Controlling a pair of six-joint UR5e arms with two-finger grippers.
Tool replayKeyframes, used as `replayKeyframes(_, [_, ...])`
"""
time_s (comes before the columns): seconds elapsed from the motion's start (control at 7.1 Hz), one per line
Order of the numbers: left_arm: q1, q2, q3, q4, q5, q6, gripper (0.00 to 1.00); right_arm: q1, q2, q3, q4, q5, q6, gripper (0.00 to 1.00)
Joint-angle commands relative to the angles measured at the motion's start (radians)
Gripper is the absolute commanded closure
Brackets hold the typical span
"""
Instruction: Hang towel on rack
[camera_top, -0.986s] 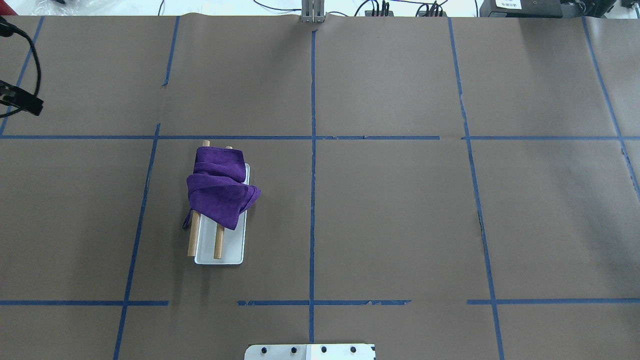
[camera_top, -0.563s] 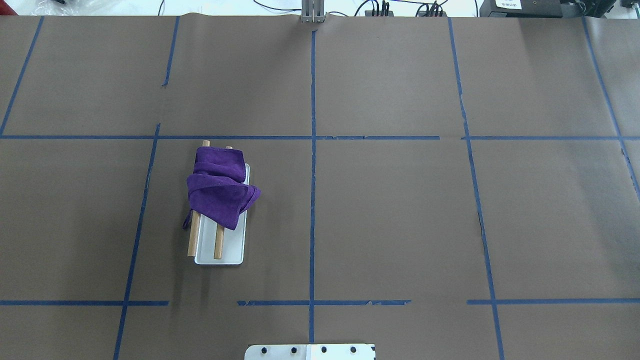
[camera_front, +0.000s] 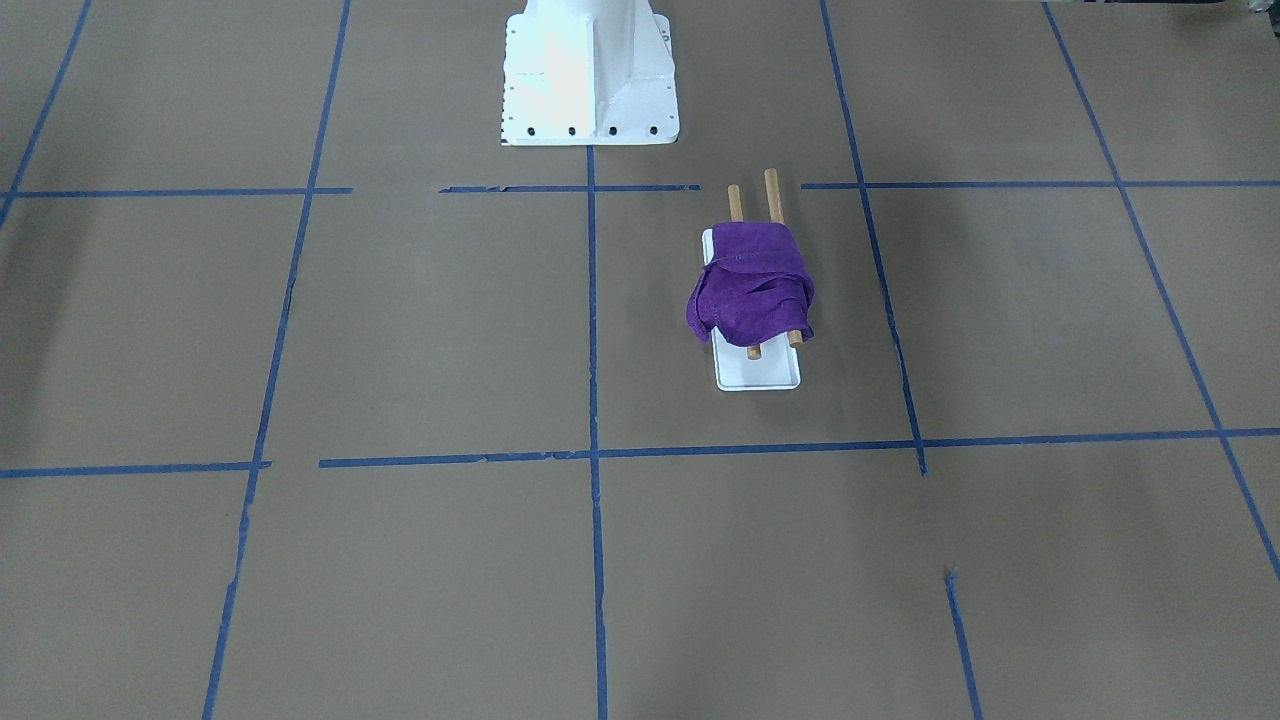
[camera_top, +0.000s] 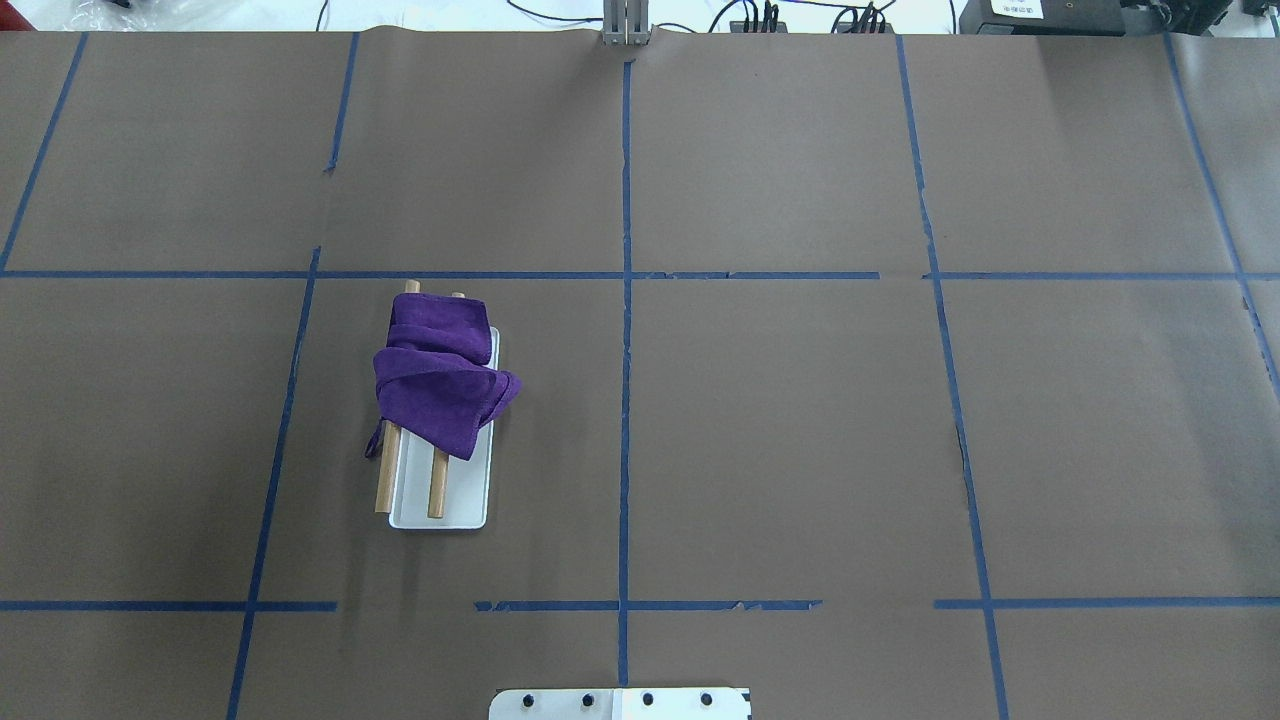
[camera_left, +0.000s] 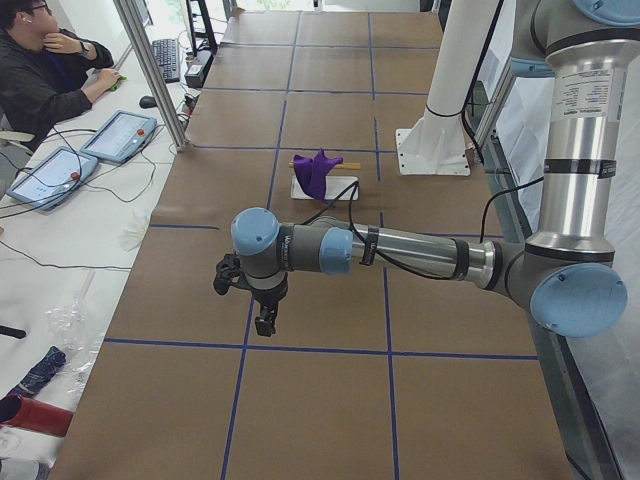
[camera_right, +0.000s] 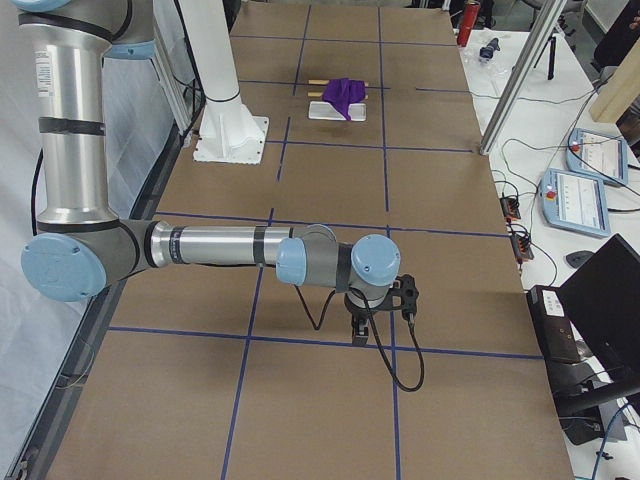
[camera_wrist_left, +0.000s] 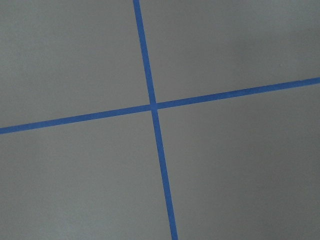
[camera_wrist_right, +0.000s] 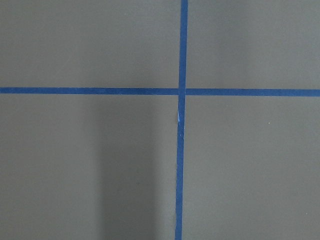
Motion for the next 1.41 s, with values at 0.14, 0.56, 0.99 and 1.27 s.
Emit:
replayKeyframes(0.14, [-0.001,0.010,0.003,0.000,-0.002,-0.006,0.00,0.044,-0.039,0.001,0.046,0.015,-0.012,0.00])
replayKeyframes(0.56, [-0.003,0.011,0.002,-0.001,-0.002,-0.006,0.00,0.044,-0.039,0.012,0.077,0.009,0.026,0.00])
replayKeyframes(0.99, [-0.003,0.011,0.002,-0.001,-0.002,-0.007,0.00,0.040,-0.018,0.007,0.078,-0.036,0.057,0.00])
replayKeyframes(1.27, [-0.009,0.010,0.000,-0.001,-0.002,-0.007,0.00,0.041,-0.017,0.003,0.078,-0.038,0.057,0.00])
